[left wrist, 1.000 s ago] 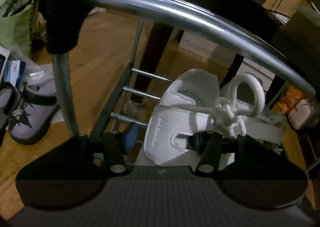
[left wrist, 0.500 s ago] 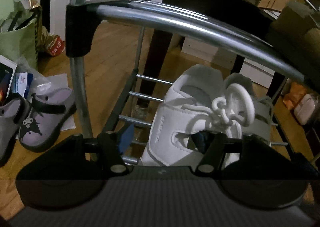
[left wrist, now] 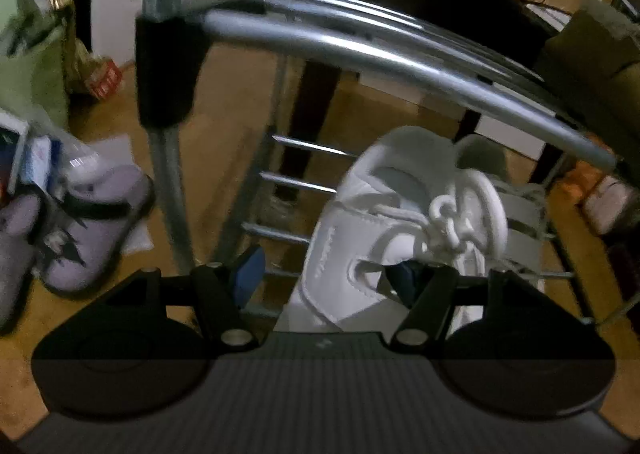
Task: Organize scattered shoes
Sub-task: 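Push the sneakers onto the rack's middle shelf with both grippers, then open both grippers and release the sneakers on the shelf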
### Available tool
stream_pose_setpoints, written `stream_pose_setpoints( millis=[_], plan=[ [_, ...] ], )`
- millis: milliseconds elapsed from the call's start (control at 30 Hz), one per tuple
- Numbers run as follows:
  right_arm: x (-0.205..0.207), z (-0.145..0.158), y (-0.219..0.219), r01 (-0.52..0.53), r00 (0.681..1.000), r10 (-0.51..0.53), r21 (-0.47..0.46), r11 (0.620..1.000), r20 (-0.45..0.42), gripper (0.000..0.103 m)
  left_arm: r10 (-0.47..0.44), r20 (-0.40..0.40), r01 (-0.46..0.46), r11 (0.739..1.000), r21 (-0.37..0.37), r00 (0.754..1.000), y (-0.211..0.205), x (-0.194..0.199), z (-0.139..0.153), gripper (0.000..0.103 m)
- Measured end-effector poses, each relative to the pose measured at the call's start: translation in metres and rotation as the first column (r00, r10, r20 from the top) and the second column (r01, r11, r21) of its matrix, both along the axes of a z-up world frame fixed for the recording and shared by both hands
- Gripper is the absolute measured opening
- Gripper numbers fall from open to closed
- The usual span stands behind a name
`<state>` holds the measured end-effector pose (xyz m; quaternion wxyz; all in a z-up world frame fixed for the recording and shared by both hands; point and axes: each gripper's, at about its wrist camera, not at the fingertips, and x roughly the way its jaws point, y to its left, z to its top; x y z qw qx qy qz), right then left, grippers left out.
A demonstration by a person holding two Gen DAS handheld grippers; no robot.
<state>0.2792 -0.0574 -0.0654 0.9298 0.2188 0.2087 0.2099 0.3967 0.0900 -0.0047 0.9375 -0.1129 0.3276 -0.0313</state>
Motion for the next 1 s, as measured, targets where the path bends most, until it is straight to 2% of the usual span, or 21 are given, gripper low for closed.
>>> stream_pose_setpoints(
  millis=[67, 100, 233, 333, 367, 400, 433, 500, 533, 733, 800, 867, 933, 1000],
  plan=[
    [0.010, 0.003, 0.005, -0.006, 1.000, 0.006, 0.021, 1.000, 0.001, 0.064, 0.002, 0.008, -0.002, 1.000, -0.002, 1.000, 0.003, 0.000, 0.004, 0.066],
    [0.012, 0.005, 0.005, -0.004, 1.000, 0.003, 0.029, 1.000, 0.010, 0.064, -0.004, 0.001, 0.004, 1.000, -0.027, 1.000, 0.007, 0.001, 0.008, 0.066],
    [0.014, 0.016, 0.012, 0.021, 0.999, -0.021, -0.009, 1.000, 0.034, 0.064, -0.025, -0.016, 0.024, 0.998, -0.061, 1.000, 0.014, 0.000, 0.012, 0.066],
    [0.013, 0.016, 0.003, -0.034, 0.999, 0.034, 0.030, 0.999, -0.008, 0.063, -0.036, -0.022, 0.034, 0.997, -0.075, 0.999, 0.019, -0.002, 0.011, 0.067],
    [0.009, 0.016, -0.003, -0.051, 0.999, 0.052, 0.061, 0.997, -0.013, 0.065, -0.038, -0.019, 0.036, 0.996, -0.082, 0.999, 0.020, -0.004, 0.011, 0.069],
    [0.004, 0.015, -0.010, -0.052, 0.999, 0.053, 0.089, 0.995, -0.010, 0.076, -0.040, -0.015, 0.039, 0.995, -0.089, 0.999, 0.022, -0.005, 0.010, 0.070],
    [-0.003, 0.014, -0.019, -0.037, 0.999, 0.037, 0.116, 0.993, 0.001, 0.081, -0.042, -0.010, 0.041, 0.994, -0.100, 0.999, 0.024, -0.006, 0.010, 0.071],
    [-0.009, 0.013, -0.027, 0.003, 1.000, -0.004, 0.146, 0.989, 0.007, 0.081, -0.045, 0.001, 0.045, 0.992, -0.121, 0.999, 0.027, -0.009, 0.011, 0.076],
    [-0.007, 0.012, -0.030, 0.008, 1.000, -0.007, 0.163, 0.987, -0.004, 0.081, -0.046, 0.008, 0.046, 0.992, -0.121, 0.999, 0.026, -0.010, 0.012, 0.083],
    [0.030, 0.007, -0.006, -0.016, 0.997, 0.024, 0.122, 0.992, -0.068, 0.081, -0.062, 0.043, 0.063, 0.997, -0.033, 0.997, 0.016, -0.025, 0.020, 0.088],
    [0.038, 0.008, -0.003, 0.028, 0.996, -0.018, 0.126, 0.992, -0.082, 0.081, -0.060, 0.038, 0.060, 0.998, -0.007, 0.997, 0.015, -0.034, 0.022, 0.088],
    [0.044, 0.010, -0.004, 0.047, 0.996, -0.036, 0.125, 0.991, -0.081, 0.086, -0.037, 0.027, 0.036, 0.998, 0.045, 0.999, 0.013, -0.046, 0.027, 0.088],
    [0.043, 0.016, -0.001, 0.090, 0.995, -0.087, 0.072, 0.993, -0.045, 0.093, -0.037, 0.026, 0.033, 0.991, 0.133, 0.999, 0.005, -0.063, 0.037, 0.088],
    [0.038, 0.022, -0.002, 0.174, 0.985, -0.174, 0.014, 0.985, -0.015, 0.091, -0.044, 0.030, 0.038, 0.982, 0.182, 0.999, 0.001, -0.076, 0.044, 0.094]
  ],
)
